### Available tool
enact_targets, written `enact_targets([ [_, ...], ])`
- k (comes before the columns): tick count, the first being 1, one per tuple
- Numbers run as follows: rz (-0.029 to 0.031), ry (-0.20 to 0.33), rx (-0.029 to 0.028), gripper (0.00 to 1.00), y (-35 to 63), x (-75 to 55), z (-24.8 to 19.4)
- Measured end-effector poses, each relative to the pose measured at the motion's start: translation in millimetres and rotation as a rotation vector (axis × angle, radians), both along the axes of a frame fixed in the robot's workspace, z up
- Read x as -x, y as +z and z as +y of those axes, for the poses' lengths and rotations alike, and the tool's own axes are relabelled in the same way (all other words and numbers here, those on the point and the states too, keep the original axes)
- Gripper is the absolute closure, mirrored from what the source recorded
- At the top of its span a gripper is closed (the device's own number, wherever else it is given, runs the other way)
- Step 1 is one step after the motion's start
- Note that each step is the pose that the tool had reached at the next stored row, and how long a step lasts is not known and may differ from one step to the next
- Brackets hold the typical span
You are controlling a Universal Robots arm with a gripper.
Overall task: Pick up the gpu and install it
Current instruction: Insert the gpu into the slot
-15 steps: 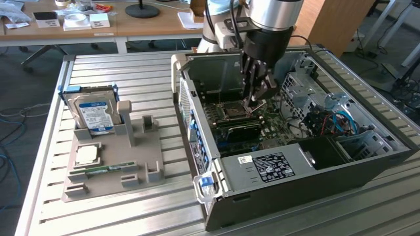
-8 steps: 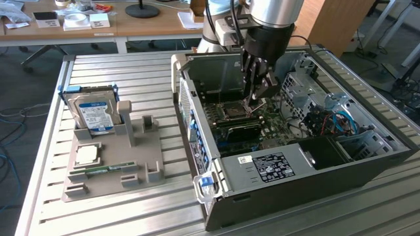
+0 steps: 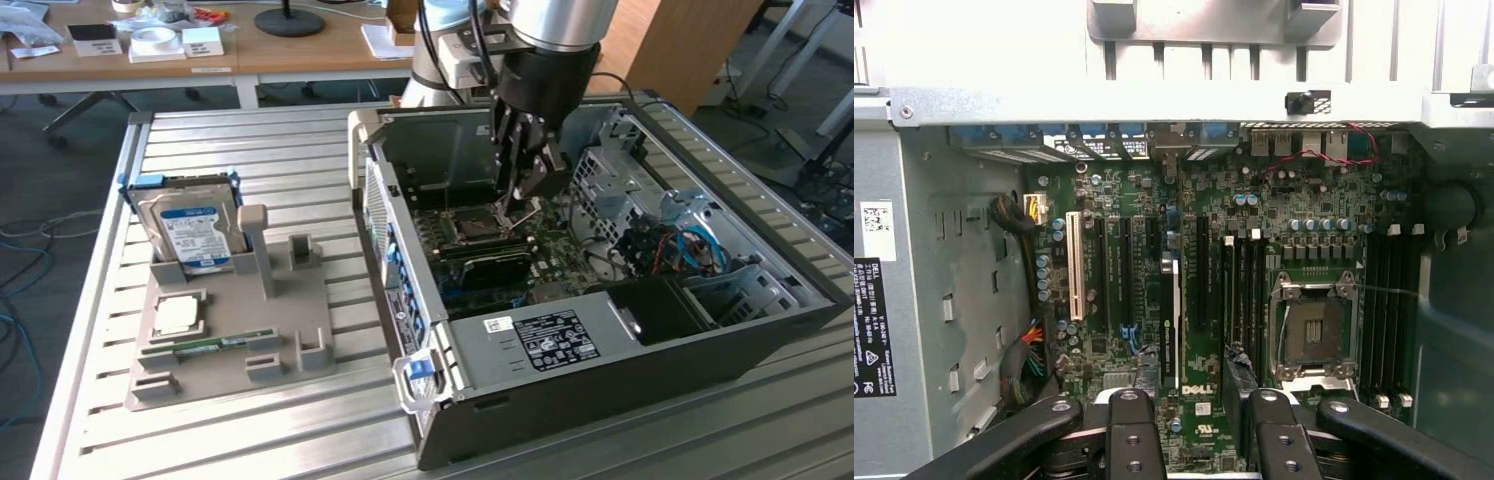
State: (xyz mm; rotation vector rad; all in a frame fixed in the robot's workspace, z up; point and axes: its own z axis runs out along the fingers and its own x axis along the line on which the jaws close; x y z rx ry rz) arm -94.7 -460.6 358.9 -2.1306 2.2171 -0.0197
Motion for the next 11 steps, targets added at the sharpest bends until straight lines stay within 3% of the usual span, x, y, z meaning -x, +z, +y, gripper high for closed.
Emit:
enact_targets([
  [11, 0.0, 0.0, 0.0, 0.6, 0.0, 0.0, 0.0],
])
